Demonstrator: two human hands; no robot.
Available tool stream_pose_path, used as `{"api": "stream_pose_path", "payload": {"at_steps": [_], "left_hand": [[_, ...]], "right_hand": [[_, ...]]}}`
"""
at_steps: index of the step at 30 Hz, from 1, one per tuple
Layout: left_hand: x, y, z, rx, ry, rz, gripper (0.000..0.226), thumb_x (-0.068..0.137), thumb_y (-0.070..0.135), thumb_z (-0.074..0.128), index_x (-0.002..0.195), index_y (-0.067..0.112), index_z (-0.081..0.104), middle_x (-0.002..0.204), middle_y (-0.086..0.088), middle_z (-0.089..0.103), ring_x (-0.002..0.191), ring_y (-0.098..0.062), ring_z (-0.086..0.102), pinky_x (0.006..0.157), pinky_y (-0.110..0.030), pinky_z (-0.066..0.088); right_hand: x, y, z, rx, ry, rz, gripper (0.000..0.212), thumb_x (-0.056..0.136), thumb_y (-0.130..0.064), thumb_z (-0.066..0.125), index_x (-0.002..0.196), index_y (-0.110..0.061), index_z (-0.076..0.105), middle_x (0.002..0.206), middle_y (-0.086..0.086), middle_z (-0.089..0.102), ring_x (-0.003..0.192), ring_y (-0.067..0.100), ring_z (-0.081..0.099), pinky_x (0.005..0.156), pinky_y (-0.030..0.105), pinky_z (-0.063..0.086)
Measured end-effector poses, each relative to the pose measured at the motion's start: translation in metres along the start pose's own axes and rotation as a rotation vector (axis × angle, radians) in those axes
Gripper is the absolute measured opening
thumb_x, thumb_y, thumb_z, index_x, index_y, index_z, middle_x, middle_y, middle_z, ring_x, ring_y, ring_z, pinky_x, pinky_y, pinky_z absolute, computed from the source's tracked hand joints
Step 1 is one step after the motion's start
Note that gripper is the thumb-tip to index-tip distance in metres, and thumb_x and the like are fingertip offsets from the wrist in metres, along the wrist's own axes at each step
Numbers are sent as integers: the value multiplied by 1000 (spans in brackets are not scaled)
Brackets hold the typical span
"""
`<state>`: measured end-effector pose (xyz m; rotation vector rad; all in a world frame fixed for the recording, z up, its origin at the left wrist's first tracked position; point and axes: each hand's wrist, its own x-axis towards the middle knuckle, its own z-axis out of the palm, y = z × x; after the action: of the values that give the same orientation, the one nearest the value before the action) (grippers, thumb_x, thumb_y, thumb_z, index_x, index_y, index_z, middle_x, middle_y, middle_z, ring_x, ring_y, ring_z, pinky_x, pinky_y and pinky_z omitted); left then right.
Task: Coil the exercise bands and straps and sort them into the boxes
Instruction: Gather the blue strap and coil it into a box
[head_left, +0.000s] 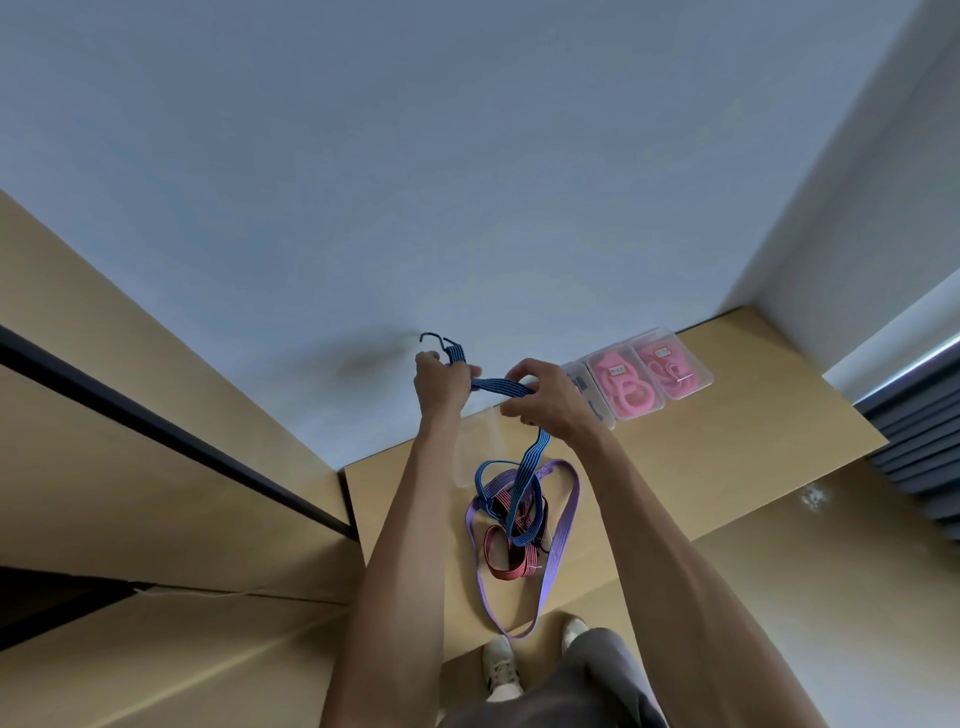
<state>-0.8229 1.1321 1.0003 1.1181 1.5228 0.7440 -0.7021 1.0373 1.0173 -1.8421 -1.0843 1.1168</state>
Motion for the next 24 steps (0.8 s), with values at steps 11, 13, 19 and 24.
{"api": "stream_pose_path", "payload": {"at_steps": [11, 13, 19, 24], "left_hand": [[-6, 8, -33, 452, -545, 382, 28, 102, 26, 47, 98, 24, 74, 72, 9, 58, 62, -4, 47, 67, -28, 36], [-12, 16, -38, 524, -635, 383, 25, 101, 27, 52, 100, 28, 77, 74, 17, 63, 67, 2, 53, 71, -26, 40], [-20, 44, -44, 663, -766, 363, 21, 98, 15, 60, 108, 20, 79, 90, 14, 74, 87, -2, 64, 78, -23, 44], [-25, 49, -47, 272, -850, 477, 20, 93, 3, 65, 96, 17, 79, 83, -7, 72, 75, -11, 58, 70, -24, 48]], "right_hand": [[1, -34, -46, -209, 157, -294, 23, 87, -1, 66, 106, -9, 77, 101, -1, 68, 87, 11, 59, 74, 15, 43], [0, -36, -48, -203, 151, -316, 22, 88, -1, 66, 107, -7, 77, 104, 2, 71, 94, 15, 61, 79, 16, 45], [3, -45, -55, -242, 105, -387, 14, 89, -4, 66, 97, -7, 77, 99, 4, 73, 94, 19, 65, 84, 27, 50], [10, -45, -64, -72, -50, -236, 15, 92, -6, 63, 102, -12, 74, 90, 7, 76, 79, 11, 67, 75, 29, 51]]}}
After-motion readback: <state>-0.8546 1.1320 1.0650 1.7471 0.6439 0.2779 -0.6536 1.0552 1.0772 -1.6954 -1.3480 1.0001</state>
